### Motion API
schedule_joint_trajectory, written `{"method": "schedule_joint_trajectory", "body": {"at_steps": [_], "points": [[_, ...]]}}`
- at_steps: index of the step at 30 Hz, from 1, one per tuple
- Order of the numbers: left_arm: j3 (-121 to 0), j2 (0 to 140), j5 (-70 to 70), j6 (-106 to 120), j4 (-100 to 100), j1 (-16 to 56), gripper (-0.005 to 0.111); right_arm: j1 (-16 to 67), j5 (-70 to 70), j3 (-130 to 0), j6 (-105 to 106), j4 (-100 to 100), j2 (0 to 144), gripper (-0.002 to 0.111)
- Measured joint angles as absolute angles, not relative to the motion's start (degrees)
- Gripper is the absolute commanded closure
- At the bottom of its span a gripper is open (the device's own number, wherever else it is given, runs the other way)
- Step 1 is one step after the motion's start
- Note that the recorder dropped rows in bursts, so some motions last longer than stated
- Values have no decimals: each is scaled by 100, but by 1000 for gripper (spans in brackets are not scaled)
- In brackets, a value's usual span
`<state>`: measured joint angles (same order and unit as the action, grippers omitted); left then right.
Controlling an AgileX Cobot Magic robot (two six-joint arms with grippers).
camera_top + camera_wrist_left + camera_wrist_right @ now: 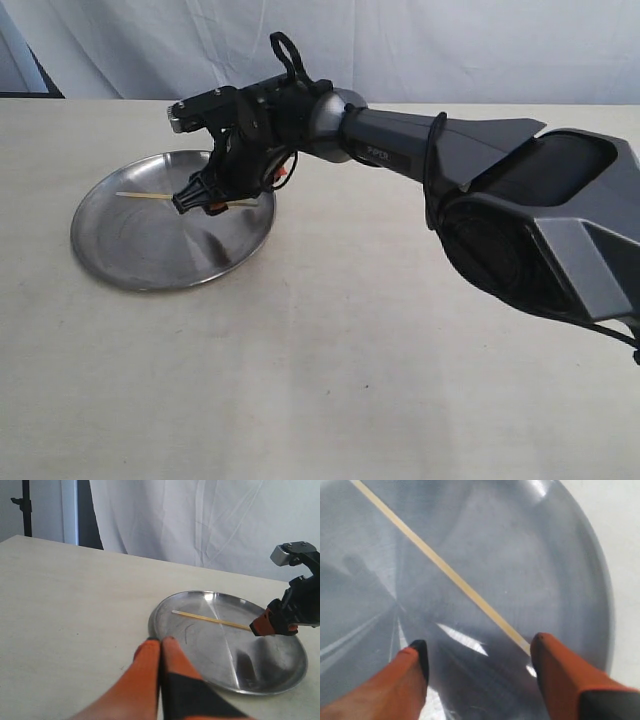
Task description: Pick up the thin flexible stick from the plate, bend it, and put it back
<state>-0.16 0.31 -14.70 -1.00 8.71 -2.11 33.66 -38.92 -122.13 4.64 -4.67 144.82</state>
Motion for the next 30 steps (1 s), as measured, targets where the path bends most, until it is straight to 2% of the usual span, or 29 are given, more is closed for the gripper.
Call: {"method": "schedule_joint_trajectory", "body": {"at_steps": [10, 12, 15, 17, 19, 22, 24, 30], "points": [[-16, 31, -1234, -116, 829, -211, 107, 3366, -4938, -12213, 451, -467, 14443, 49], [-11, 31, -379, -741, 1614, -211, 107, 3366, -5137, -12213, 451, -467, 14324, 49], [-11, 19, 1687, -1799, 3492, -211, 107, 3366, -5305, -12213, 436, -467, 14055, 49], [-11, 19, 2539, -2075, 3774, -211, 107, 3366, -5441, -12213, 436, -492, 13903, 49], [-149, 19, 2236, -2249, 3343, -211, 107, 3366, -5590, -12213, 436, -504, 13749, 49], [-805, 19, 1001, -2562, 266, -211, 107, 3366, -5936, -12213, 474, -532, 13598, 49], [-1149, 19, 930, -2678, -532, -211, 107, 3366, -6129, -12213, 576, -683, 13563, 49], [-2314, 848, -113, -2772, -1278, -211, 107, 3366, -6529, -12107, 1036, -1574, 13339, 49]]}}
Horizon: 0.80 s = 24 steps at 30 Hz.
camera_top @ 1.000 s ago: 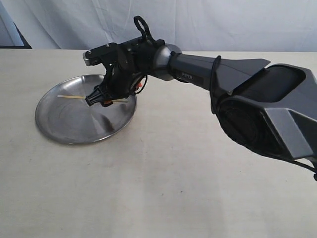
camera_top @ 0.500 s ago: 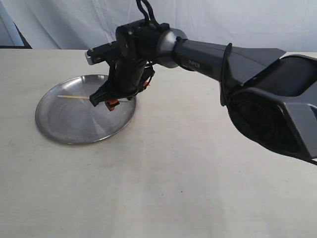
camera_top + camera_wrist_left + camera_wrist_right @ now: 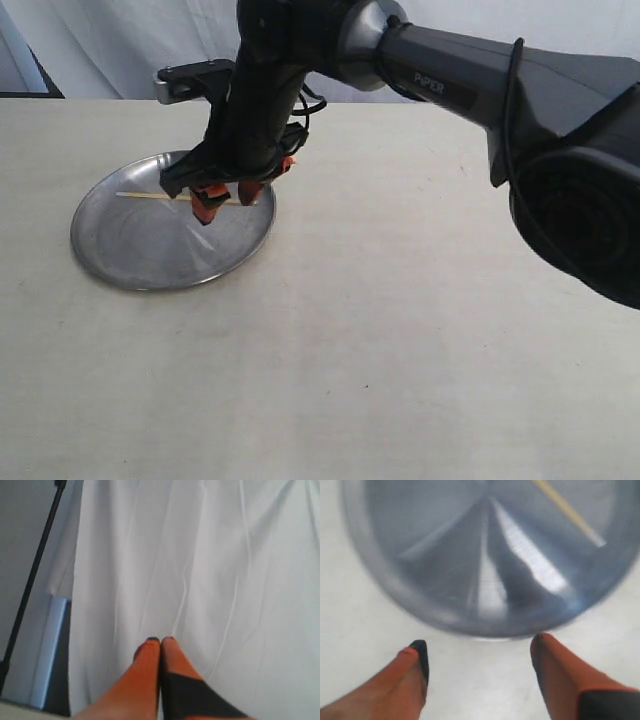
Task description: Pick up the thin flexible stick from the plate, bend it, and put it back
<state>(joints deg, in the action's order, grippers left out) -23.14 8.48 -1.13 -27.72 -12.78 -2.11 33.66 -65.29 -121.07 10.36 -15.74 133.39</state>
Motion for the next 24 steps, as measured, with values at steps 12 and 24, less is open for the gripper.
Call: {"method": "schedule_joint_trajectory", "body": {"at_steps": [12, 24], "points": [[-4374, 4194, -2000, 155, -1337, 883, 107, 3366, -6924, -11459, 1437, -1835, 12660, 83], [-5517, 8097, -2290, 1157, -1505, 1761, 107, 3366, -6541, -9855, 1654, -2412, 11845, 89]]}}
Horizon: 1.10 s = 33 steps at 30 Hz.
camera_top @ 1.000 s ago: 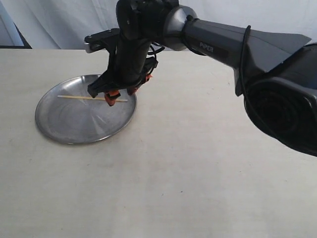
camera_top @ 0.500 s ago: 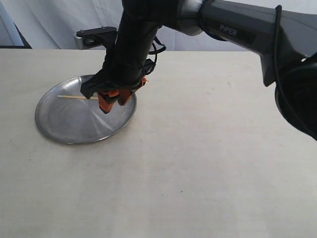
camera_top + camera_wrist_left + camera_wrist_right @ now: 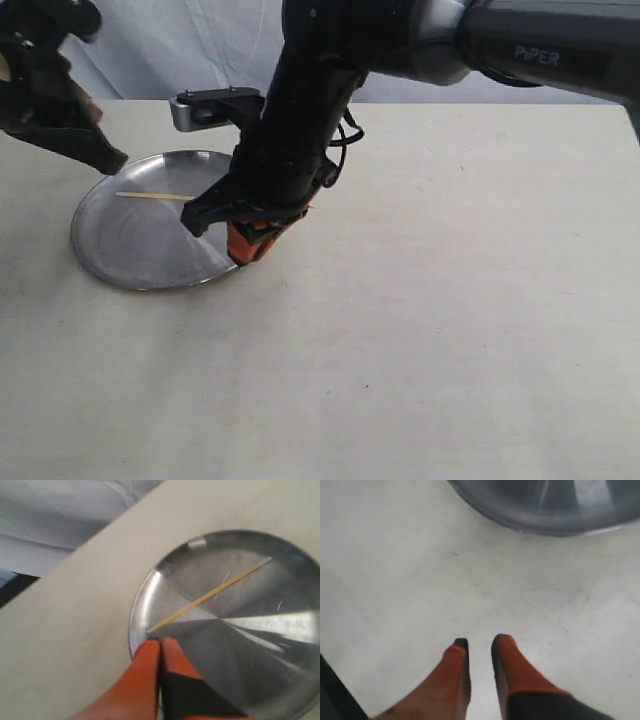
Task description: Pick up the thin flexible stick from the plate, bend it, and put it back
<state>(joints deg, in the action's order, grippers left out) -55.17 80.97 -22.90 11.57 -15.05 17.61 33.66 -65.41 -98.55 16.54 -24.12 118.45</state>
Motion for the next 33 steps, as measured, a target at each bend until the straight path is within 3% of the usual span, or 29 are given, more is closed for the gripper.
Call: {"method": "schedule_joint_trajectory", "body": {"at_steps": [13, 21, 33], "points": [[-6971, 10596, -3074, 1576, -147, 844, 107, 3366, -5853, -7780, 2558, -3541, 10813, 89], [-7868, 11069, -4357, 2304, 1524, -19, 107, 3366, -5565, -7358, 2674, -3589, 10602, 89], [-8154, 11068, -3590, 2598, 3026, -210, 107, 3366, -5454, -7346, 2701, -3658, 10602, 89]]}}
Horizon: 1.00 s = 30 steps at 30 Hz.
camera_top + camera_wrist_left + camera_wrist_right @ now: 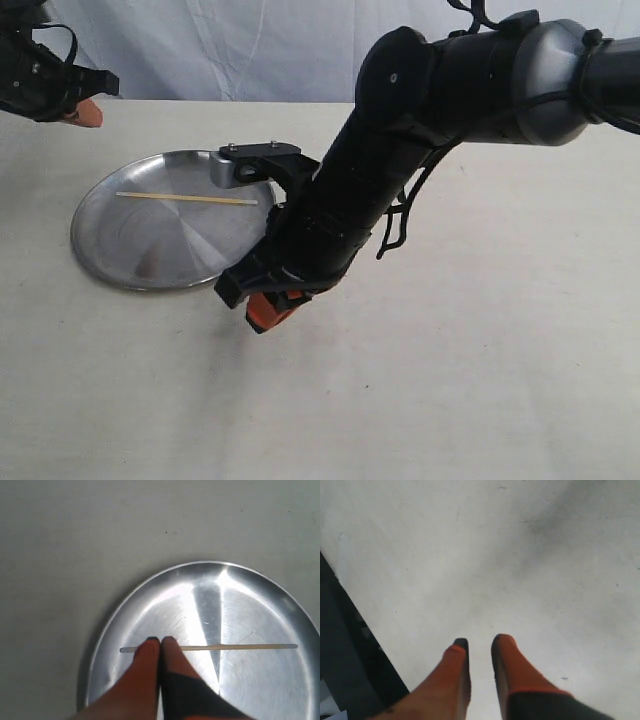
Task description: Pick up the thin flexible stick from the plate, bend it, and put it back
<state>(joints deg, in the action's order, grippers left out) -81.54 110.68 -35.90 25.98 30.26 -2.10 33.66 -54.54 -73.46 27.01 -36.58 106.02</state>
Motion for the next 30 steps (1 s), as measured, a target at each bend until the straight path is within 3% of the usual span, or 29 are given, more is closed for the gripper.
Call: {"method": "schedule_joint_trajectory", "body": {"at_steps": [10, 18, 24, 28, 29, 30], "points": [[-8154, 11068, -3391, 2947, 3150, -210, 107, 3366, -5425, -7346, 2701, -3721, 10602, 89], [-8154, 11357, -4531, 8055, 4757, -171, 107, 3366, -5404, -7346, 2701, -3749, 10602, 89], [-8209, 11727, -4426, 9207, 4368, 46, 106, 3380, -5395, -7346, 2701, -3771, 10602, 89], [-8257, 11935, -4179, 9282, 4203, 55, 89, 3446, -5395, -7346, 2701, -3781, 10602, 89], [-8257, 11977, -4154, 9295, 4163, 55, 82, 3485, -5395, -7346, 2701, -3781, 10602, 89], [-8257, 12002, -4143, 9310, 4150, 55, 68, 3496, -5395, -7346, 2701, -3781, 10602, 89]]}}
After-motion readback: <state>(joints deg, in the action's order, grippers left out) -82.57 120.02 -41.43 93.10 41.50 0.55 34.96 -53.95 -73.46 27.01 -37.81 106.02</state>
